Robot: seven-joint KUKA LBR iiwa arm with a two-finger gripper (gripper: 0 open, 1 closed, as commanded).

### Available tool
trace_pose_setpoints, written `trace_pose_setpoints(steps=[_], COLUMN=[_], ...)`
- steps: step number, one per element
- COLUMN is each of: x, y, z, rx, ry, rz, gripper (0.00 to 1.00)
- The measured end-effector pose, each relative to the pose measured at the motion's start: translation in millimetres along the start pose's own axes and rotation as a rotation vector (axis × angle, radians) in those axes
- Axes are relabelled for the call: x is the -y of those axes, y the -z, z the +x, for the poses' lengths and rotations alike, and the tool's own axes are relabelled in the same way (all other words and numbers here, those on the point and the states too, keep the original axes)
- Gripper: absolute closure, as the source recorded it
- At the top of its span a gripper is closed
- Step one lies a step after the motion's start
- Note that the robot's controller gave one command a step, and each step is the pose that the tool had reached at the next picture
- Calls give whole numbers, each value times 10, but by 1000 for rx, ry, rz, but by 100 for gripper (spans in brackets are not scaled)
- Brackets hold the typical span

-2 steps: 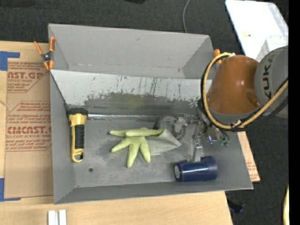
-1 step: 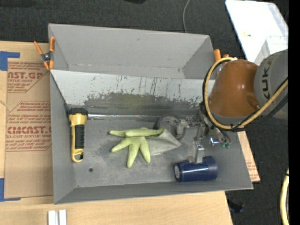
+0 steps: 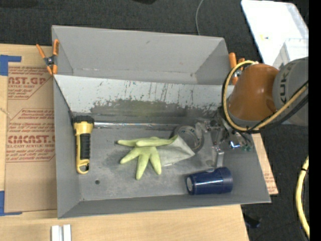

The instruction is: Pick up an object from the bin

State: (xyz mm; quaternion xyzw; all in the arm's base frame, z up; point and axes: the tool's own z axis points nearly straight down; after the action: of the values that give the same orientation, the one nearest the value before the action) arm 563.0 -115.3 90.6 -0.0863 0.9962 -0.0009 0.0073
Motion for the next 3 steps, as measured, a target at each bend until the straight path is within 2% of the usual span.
trace_pose_setpoints(steps=[1,2,3], x=[45,-161,-445], y=[-38,-140,-108], z=[14,-49,97], rx=[2,17,25], ry=[4,-47,-36], rz=[-1,4,4], gripper=[0,0,0])
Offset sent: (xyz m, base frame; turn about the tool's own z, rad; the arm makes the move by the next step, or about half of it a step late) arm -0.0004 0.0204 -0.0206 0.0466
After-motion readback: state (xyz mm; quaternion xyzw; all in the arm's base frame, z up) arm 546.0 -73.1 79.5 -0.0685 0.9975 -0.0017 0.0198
